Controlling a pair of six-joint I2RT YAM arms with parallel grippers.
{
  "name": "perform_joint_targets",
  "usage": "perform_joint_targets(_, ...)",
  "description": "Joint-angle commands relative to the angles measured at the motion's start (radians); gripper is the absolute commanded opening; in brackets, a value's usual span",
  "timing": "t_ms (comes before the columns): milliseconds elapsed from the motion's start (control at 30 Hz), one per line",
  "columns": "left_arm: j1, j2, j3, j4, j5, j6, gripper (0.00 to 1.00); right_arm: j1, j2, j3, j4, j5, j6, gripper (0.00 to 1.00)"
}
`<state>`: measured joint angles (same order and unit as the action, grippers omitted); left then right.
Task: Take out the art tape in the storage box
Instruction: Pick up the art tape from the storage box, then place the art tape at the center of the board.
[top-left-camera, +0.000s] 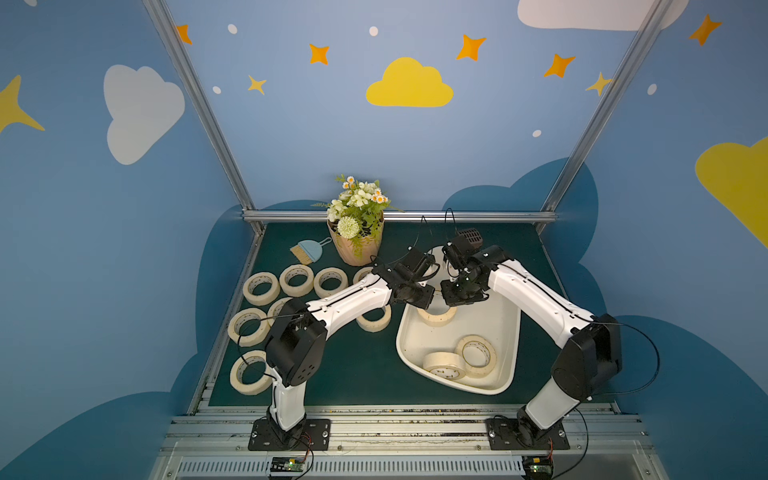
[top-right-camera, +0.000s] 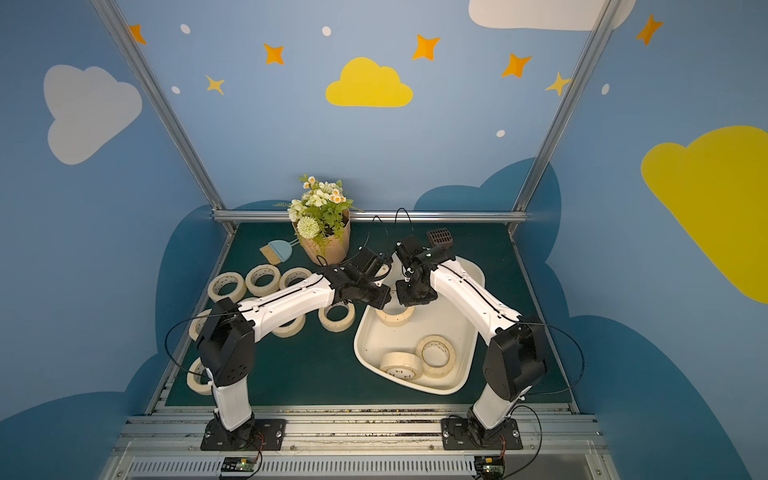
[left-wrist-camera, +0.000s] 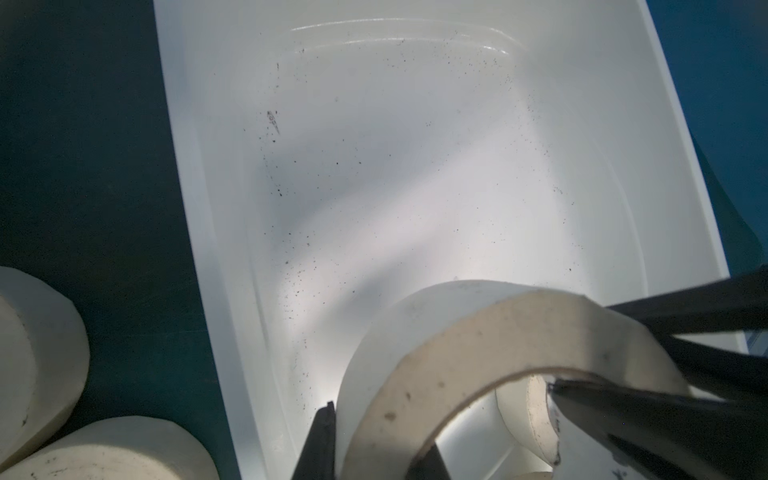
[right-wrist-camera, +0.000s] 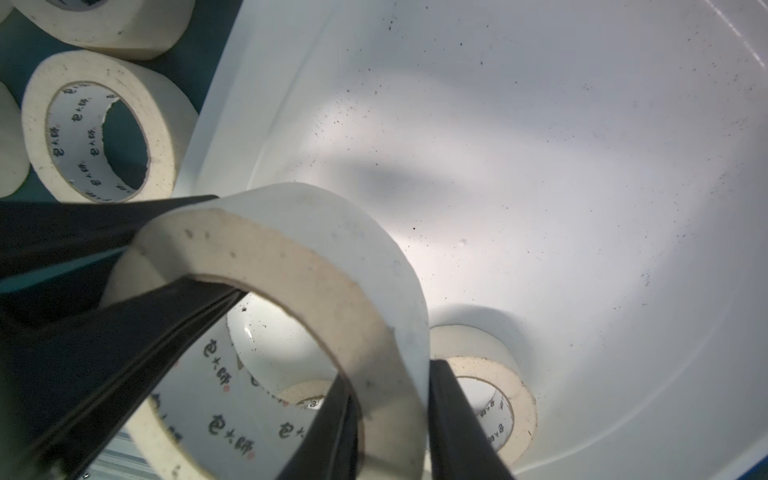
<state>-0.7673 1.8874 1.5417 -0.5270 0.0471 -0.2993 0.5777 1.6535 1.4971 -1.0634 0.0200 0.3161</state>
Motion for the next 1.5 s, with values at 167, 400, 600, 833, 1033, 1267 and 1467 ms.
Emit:
perform_joint_targets(167,0.049,-0.034,-0.038,0.042,-0.017,-0.046,0.04,-0.06,-0.205,0.044,-0.142,0.028,-0.035,0.85)
perform_joint_targets(400,0.098,-0.186,-0.127,0.009,-0.103,-0.045,0.04,-0.172,-0.396,-0.097,-0.097,0.109,-0.043,0.9)
perform_joint_targets(600,0.134,-0.487,-0.295,-0.137,-0.308,-0.118,0.04,-0.24,-0.43,-0.222,-0.009,0.07,-0.045,0.9)
perform_joint_targets(833,0.256,-0.818,-0.673,-0.239,-0.386,-0.363,0.04,-0.242,-0.37,-0.245,0.036,0.014,-0.031,0.9)
perform_joint_targets(1033,0.398,-1.025,-0.931,-0.283,-0.411,-0.643,0.04,-0.243,-0.326,-0.248,0.034,0.011,-0.014,0.9)
perform_joint_targets(1267,0.554,-1.04,-1.078,-0.305,-0.381,-0.826,0.04,-0.245,-0.292,-0.235,0.023,0.008,-0.018,0.9)
perform_joint_targets(1467,0.686,-1.025,-1.171,-0.205,-0.33,-0.809,0.04,-0.246,-0.273,-0.229,0.023,0.0,-0.022,0.9)
